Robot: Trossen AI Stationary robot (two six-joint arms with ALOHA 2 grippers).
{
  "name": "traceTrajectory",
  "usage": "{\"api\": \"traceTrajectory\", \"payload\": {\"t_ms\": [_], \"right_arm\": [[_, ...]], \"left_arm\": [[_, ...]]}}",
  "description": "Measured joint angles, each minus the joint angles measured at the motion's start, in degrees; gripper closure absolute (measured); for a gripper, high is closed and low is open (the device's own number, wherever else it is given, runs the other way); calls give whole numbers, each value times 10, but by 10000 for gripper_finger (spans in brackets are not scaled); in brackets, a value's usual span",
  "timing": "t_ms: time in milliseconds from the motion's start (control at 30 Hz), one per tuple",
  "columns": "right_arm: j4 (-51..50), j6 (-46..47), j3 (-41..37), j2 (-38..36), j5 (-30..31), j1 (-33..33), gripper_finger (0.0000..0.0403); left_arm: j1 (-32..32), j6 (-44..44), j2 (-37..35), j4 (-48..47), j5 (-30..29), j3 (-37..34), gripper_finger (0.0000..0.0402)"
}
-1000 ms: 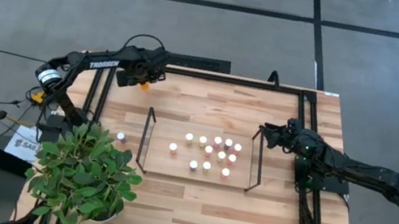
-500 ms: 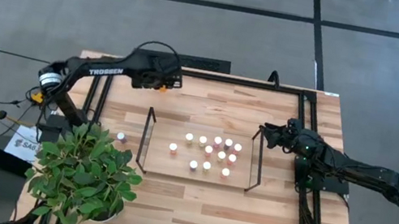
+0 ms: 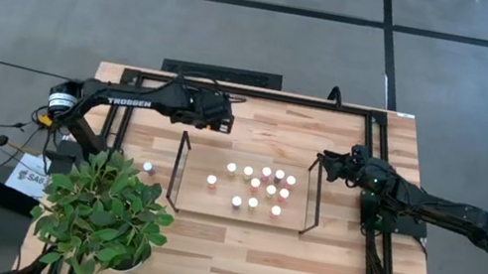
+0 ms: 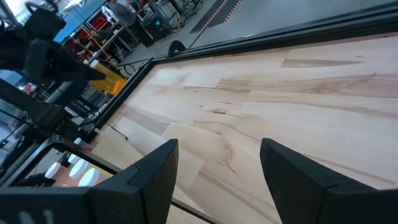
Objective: Pick and place medicine bottles onto shelf by color
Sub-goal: Put the orange pill bottle on the shelf
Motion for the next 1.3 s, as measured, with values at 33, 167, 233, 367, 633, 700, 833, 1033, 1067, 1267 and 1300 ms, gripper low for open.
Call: {"api": "traceTrajectory", "payload": {"t_ms": [33,167,233,367,633,700,833,1033,1067,1267,1300], "right_arm": [[0,0,0,0,0,0,154],[0,0,0,0,0,0,154],[0,0,0,0,0,0,154],[0,0,0,0,0,0,154],[0,0,0,0,0,0,154],[0,0,0,0,0,0,154],[0,0,0,0,0,0,154],[0,0,0,0,0,0,154],[0,0,0,0,0,0,154],[0,0,0,1,0,0,154],[0,0,0,1,0,0,154]], "left_arm": [[-4,11,0,1,1,0,217],[-14,58,0,1,14,0,217],[-18,81,0,-1,33,0,218],[-32,136,0,-1,51,0,214],[-70,245,6,23,52,0,211],[-80,267,6,25,50,0,211],[-94,292,15,26,46,-1,210],[-100,292,34,27,85,0,209],[-100,291,37,26,98,0,209],[-100,284,52,22,136,0,209],[-101,279,51,22,139,0,209]]}}
